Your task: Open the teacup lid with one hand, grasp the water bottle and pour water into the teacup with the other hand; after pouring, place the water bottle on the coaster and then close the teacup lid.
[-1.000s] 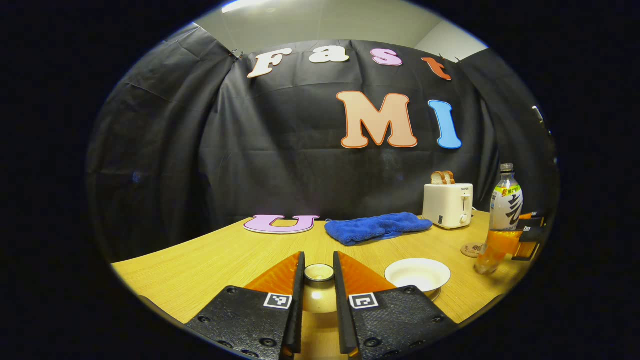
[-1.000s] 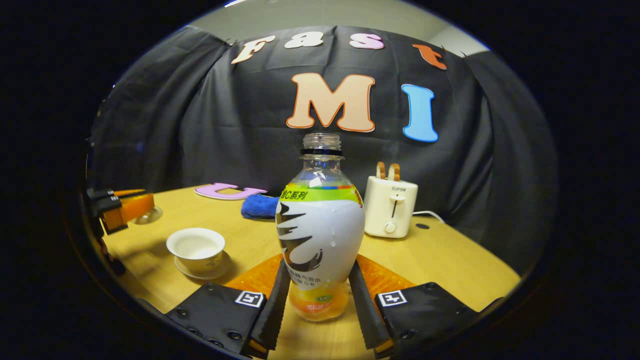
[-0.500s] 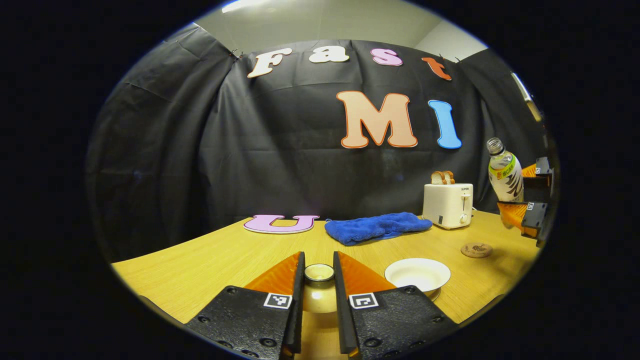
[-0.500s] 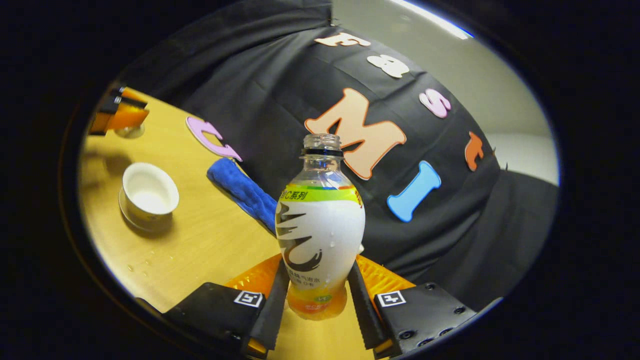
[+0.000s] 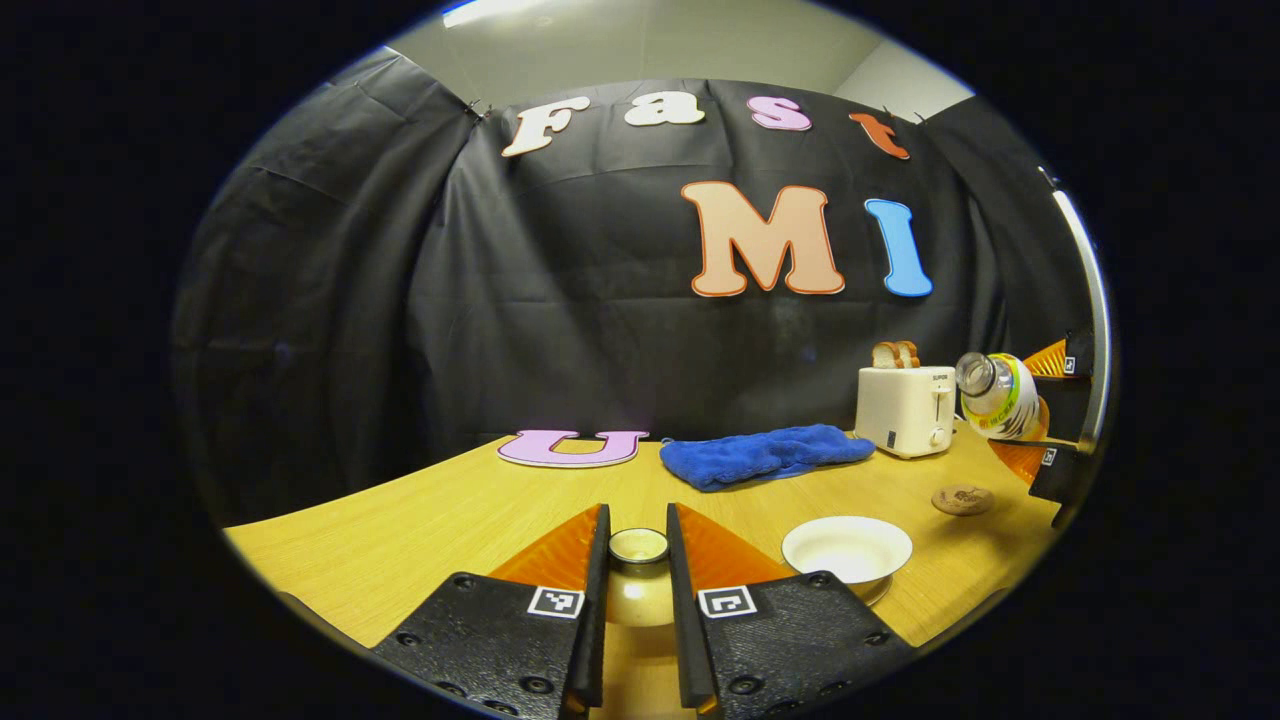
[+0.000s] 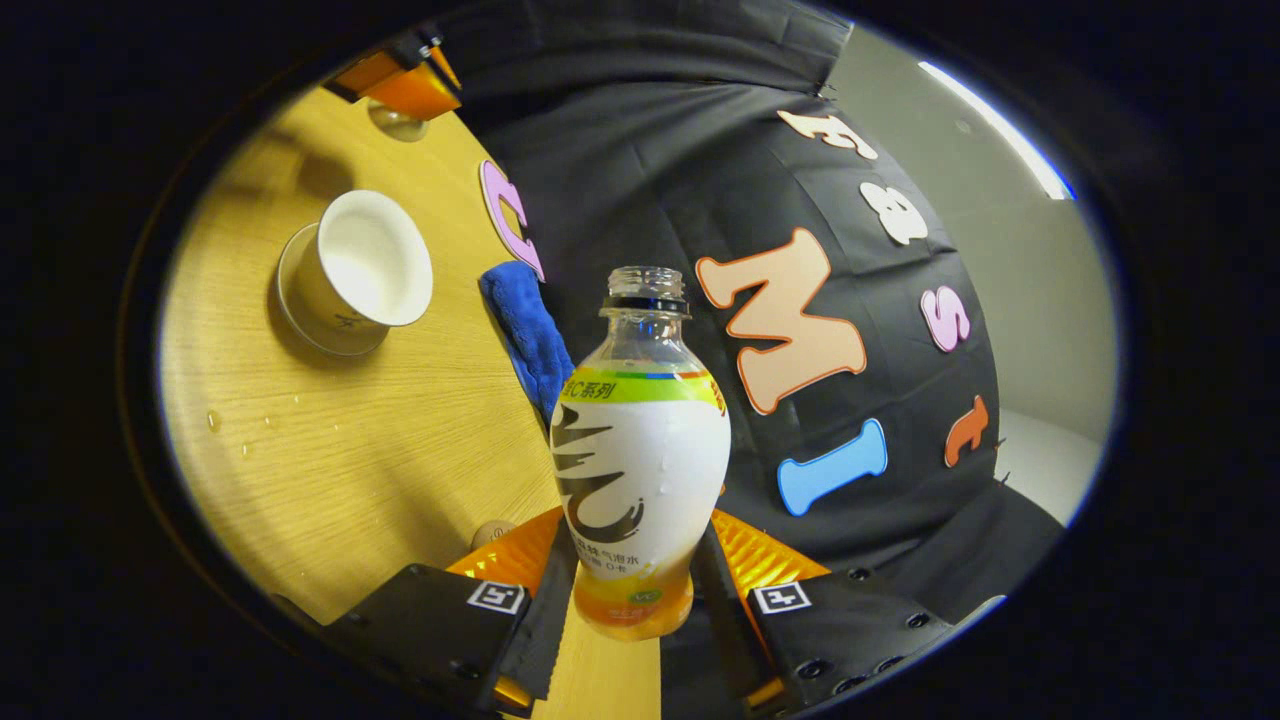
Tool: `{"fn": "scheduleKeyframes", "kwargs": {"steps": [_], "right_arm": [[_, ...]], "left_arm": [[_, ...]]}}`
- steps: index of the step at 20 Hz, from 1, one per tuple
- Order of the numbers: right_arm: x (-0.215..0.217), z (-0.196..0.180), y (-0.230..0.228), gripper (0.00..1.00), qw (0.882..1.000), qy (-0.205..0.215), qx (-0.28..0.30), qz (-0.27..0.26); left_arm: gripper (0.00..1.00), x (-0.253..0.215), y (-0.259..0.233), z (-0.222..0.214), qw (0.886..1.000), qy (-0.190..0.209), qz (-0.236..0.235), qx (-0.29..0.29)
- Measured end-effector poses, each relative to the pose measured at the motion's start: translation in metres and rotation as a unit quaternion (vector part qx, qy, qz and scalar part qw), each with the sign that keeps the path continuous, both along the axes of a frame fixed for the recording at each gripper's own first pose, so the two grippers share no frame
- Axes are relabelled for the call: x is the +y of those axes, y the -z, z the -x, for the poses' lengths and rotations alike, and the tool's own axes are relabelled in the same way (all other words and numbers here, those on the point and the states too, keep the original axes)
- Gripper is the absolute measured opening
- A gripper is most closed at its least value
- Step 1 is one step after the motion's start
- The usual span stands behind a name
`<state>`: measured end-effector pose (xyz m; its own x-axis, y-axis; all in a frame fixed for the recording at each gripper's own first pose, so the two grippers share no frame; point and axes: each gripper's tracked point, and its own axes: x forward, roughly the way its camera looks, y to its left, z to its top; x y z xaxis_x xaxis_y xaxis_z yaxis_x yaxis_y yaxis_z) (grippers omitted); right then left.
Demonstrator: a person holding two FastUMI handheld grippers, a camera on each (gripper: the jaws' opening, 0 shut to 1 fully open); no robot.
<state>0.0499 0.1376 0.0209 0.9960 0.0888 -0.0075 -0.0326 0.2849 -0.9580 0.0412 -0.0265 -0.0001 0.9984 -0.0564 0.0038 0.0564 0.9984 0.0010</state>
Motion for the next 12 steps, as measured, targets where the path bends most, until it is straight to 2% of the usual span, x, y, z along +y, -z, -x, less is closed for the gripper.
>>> {"fn": "scheduleKeyframes", "kwargs": {"steps": [5,12], "right_arm": [[0.019,-0.004,0.003,0.67,0.998,-0.022,-0.007,0.051],[0.035,-0.007,0.002,0.67,0.987,-0.044,-0.037,0.148]], "left_arm": [[0.27,0.024,0.002,-0.006,1.0,-0.025,-0.001,0.001],[0.27,0.038,0.001,-0.009,0.999,-0.041,-0.001,0.001]]}}
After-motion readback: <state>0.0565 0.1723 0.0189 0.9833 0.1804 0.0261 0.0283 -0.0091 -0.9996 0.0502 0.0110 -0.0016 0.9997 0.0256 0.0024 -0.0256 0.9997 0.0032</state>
